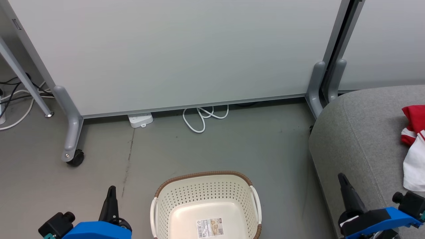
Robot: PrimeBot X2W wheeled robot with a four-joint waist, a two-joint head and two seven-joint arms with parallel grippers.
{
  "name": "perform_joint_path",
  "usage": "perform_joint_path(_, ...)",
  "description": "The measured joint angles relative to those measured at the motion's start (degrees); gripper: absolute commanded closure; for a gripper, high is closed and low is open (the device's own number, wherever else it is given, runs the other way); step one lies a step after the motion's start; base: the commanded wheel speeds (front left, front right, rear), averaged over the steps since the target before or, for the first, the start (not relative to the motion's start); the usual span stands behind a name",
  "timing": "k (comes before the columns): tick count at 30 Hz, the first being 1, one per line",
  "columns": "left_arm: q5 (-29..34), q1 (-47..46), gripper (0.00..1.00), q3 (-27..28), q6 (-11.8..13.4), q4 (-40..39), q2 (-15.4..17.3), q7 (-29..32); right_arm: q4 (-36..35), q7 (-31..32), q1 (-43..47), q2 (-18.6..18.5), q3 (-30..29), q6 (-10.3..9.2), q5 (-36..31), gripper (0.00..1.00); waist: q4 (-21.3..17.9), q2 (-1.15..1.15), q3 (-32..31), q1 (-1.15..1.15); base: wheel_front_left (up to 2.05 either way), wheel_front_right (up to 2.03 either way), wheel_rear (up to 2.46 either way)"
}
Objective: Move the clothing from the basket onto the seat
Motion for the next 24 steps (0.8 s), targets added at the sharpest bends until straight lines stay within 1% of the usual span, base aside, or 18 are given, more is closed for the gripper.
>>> perform_joint_path(24,-15.1,-1.6,1.0,2.4,0.0,-2.2,0.0,4.1,0.6,1.4,-2.0,0.0,-0.8,0.0,16.9,1.0,-0.5,0.0,0.1,0.0,0.0,0.0,0.0)
